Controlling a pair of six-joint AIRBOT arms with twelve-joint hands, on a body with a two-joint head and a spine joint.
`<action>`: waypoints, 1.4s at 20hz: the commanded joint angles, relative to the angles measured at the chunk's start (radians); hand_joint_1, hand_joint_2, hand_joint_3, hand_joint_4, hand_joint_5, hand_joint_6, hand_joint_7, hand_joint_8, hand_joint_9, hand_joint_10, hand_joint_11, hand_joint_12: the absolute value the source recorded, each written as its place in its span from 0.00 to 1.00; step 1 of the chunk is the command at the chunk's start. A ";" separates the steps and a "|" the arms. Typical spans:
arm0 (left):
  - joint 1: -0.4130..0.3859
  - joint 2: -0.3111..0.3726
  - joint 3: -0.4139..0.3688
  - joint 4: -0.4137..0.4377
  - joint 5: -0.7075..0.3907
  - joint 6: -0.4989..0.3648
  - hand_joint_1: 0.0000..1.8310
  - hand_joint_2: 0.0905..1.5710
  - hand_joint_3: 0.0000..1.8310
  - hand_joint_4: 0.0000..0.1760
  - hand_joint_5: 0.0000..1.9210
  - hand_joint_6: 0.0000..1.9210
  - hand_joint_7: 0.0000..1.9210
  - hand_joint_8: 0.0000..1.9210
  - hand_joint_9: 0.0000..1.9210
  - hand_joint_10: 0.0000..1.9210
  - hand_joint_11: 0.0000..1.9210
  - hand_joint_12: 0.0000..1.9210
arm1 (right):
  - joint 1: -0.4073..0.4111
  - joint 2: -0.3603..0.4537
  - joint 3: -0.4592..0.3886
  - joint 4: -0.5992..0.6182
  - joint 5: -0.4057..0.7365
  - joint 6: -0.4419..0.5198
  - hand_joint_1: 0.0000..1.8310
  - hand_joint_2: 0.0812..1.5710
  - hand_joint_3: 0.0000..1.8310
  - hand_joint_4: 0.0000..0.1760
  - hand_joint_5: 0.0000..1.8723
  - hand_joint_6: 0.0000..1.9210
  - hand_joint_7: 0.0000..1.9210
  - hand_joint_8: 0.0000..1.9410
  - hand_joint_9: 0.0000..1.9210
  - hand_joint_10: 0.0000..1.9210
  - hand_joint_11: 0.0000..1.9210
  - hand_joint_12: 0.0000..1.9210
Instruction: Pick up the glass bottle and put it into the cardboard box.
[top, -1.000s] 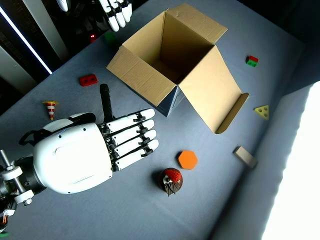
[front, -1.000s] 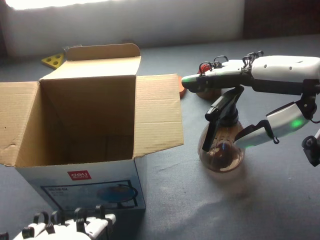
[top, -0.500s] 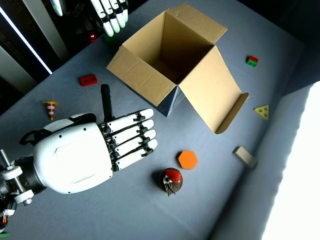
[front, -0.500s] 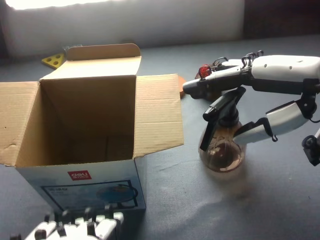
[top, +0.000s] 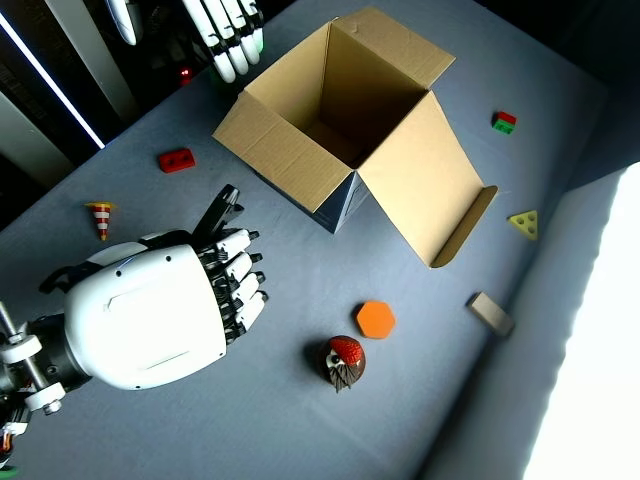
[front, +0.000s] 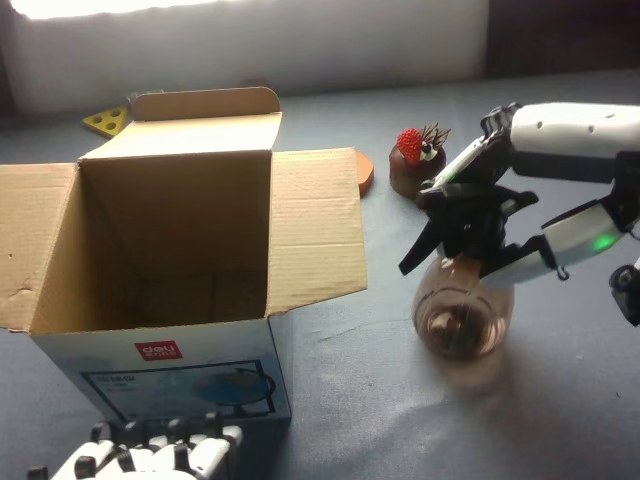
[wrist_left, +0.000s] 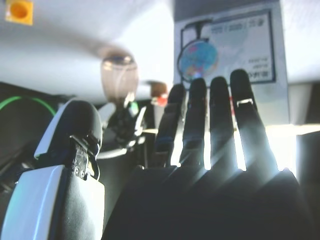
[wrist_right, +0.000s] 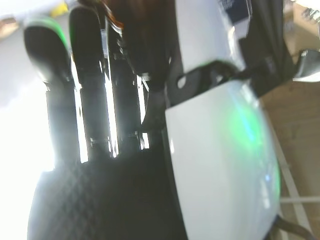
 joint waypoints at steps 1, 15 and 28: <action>-0.001 -0.007 0.002 0.097 -0.038 -0.006 0.08 0.77 0.00 0.00 0.08 0.00 0.11 0.00 0.08 0.00 0.00 0.34 | 0.020 0.012 0.002 0.077 0.100 0.011 0.75 0.70 0.00 0.00 0.45 0.55 0.53 0.51 0.49 0.65 0.44 0.78; 0.100 -0.031 0.031 0.219 -0.094 -0.059 0.08 0.77 0.00 0.00 0.08 0.00 0.11 0.00 0.08 0.00 0.00 0.33 | 0.359 0.160 -0.070 -0.175 0.144 0.185 0.75 0.70 0.00 0.00 0.45 0.56 0.52 0.51 0.49 0.65 0.43 0.77; 0.156 -0.050 0.055 0.316 -0.054 -0.074 0.06 0.78 0.00 0.00 0.08 0.00 0.12 0.00 0.09 0.00 0.00 0.34 | 0.479 0.119 -0.125 -0.168 0.070 0.194 0.75 0.70 0.00 0.00 0.45 0.56 0.52 0.51 0.50 0.65 0.43 0.78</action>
